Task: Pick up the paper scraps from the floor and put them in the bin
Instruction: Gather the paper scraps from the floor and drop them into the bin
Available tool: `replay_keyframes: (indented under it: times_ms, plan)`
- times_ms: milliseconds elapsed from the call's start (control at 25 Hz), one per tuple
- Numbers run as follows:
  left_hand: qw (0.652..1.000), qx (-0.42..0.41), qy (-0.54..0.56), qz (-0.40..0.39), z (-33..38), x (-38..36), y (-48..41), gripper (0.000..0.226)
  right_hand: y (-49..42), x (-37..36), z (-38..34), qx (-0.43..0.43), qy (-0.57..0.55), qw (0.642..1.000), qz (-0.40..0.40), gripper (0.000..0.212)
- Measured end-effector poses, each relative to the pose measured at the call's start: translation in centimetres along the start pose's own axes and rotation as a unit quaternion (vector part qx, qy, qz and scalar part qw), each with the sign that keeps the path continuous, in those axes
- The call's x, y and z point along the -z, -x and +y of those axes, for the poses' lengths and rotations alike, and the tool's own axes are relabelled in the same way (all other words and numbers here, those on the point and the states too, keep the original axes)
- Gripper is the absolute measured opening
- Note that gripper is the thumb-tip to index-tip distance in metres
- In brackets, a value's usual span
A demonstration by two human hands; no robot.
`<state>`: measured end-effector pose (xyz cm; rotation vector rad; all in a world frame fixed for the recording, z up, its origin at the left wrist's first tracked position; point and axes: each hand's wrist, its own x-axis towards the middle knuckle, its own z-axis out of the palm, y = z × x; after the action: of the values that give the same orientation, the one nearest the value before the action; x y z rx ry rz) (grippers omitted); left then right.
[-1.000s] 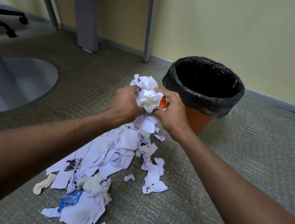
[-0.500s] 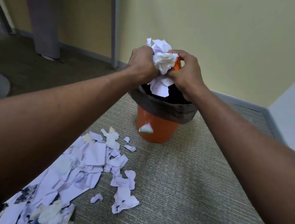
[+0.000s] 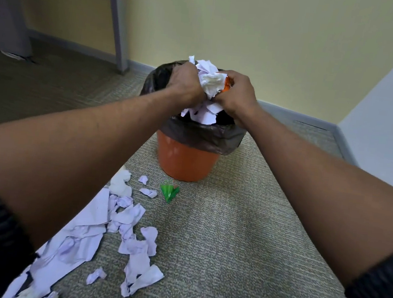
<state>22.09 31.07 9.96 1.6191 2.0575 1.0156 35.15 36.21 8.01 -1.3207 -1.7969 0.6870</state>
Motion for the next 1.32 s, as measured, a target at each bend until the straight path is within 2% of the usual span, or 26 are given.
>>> replay_keyframes:
  times_ms: [160,360,440,520,600,720,920,1080,1160,1320]
  plan:
    - [0.997,0.033,-0.053,-0.054,-1.1,-1.2,-1.4,0.04,-1.2,-0.2,1.0,-0.013,0.091,0.994,-0.054,0.049]
    - [0.987,0.053,-0.099,-0.116,-1.6,-1.7,-1.5,0.041,-1.7,-1.0,1.5,-0.045,0.154,0.981,-0.111,0.057]
    - [0.984,0.043,-0.135,-0.105,-1.2,-1.4,-1.1,0.046,-1.6,-1.1,1.2,-0.057,0.137,0.982,-0.118,0.058]
    - [0.985,0.038,-0.142,-0.092,-0.9,-1.0,-0.8,0.052,-1.6,-1.2,0.9,-0.078,0.088,0.986,-0.119,0.069]
    - [0.986,0.03,-0.142,-0.085,-0.9,-0.5,-0.6,0.057,-1.3,-1.1,0.4,-0.07,0.09,0.985,-0.126,0.076]
    - [0.987,0.019,-0.137,-0.087,-1.1,0.2,-0.2,0.061,-1.1,-0.9,-0.2,-0.041,0.14,0.982,-0.124,0.065]
    - [0.994,0.027,-0.094,-0.057,-1.7,0.5,0.4,0.051,-0.6,-0.1,-1.6,0.025,0.246,0.965,-0.087,0.043]
    - [0.994,0.024,-0.096,-0.054,-1.9,0.9,0.8,0.042,-0.1,-0.1,-2.6,0.025,0.256,0.964,-0.074,0.043]
    - [0.993,0.022,-0.098,-0.056,-2.1,1.0,0.9,0.044,0.4,-0.1,-2.9,0.034,0.282,0.955,-0.084,0.042]
    - [0.992,-0.001,-0.112,-0.05,-2.4,1.2,1.0,0.048,0.8,0.0,-3.5,0.033,0.262,0.963,-0.06,0.023]
